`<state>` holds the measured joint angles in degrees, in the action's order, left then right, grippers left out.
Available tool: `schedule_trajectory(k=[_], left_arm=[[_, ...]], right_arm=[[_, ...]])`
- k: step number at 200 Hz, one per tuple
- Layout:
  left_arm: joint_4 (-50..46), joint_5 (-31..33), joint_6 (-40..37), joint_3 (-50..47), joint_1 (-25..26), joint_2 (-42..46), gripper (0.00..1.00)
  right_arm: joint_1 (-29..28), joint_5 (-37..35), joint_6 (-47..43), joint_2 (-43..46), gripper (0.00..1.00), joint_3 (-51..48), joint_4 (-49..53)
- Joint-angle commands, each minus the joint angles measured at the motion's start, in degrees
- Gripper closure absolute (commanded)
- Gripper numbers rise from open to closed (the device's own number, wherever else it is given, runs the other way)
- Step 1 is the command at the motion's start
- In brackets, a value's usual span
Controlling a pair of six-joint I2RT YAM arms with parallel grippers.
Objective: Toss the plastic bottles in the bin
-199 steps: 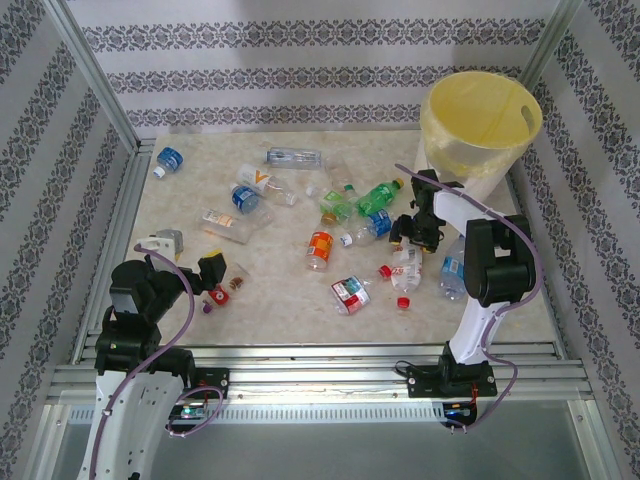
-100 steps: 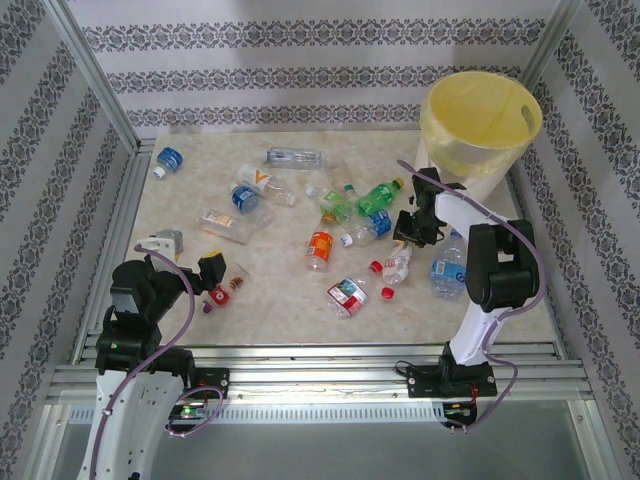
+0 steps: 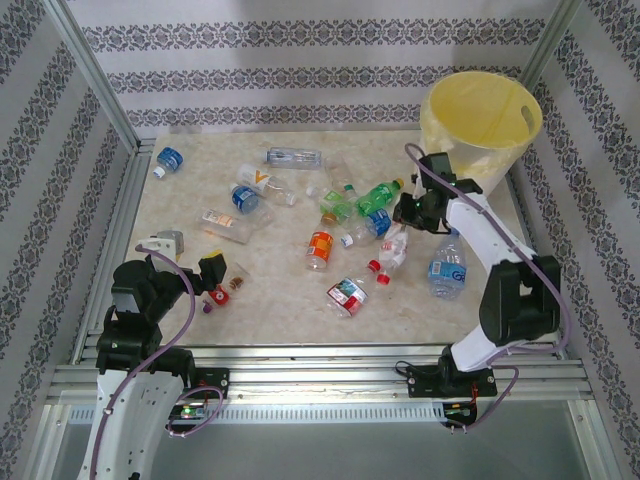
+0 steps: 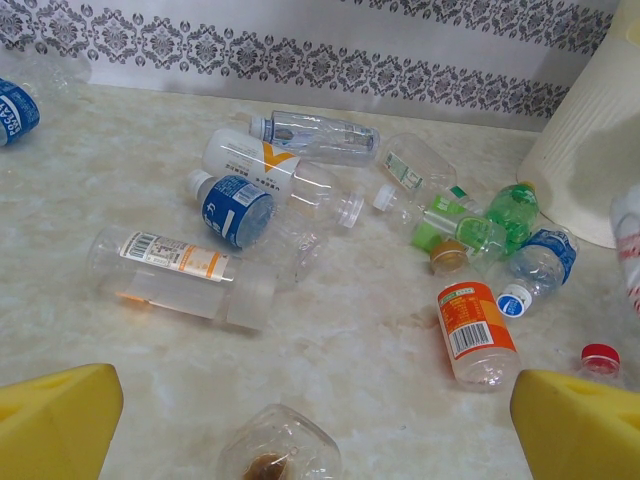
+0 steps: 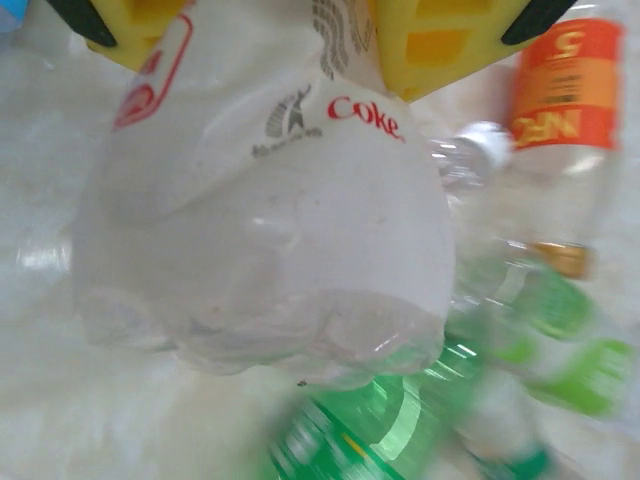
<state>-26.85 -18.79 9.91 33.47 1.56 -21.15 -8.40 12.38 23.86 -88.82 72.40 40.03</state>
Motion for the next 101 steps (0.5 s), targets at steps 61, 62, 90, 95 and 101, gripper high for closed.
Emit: schedule_trajectory(k=[61, 62, 90, 95, 101], left_arm=[[0.8, -0.7, 0.1, -0.7, 0.6, -0.2, 0.0], [0.8, -0.7, 0.1, -0.7, 0.6, -0.2, 0.0], [0.7, -0.7, 0.0, -0.5, 0.6, -0.3, 0.0], [0.6, -0.7, 0.0, -0.5, 0.6, -0.1, 0.0], [0.6, -0.7, 0.0, -0.6, 0.6, -0.1, 0.0]], right_arm=[[-1.2, -8.5, -6.2, 12.8, 0.92, 23.1, -9.0], [-1.2, -8.6, -6.4, 12.8, 0.92, 23.2, -9.2], [-0.7, -15.1, -11.4, 13.8, 0.97, 28.6, -20.2], [-0.6, -16.1, -12.3, 13.8, 0.97, 29.1, -22.4], [-0.4, -17.4, -13.2, 13.9, 0.99, 29.8, -25.0]])
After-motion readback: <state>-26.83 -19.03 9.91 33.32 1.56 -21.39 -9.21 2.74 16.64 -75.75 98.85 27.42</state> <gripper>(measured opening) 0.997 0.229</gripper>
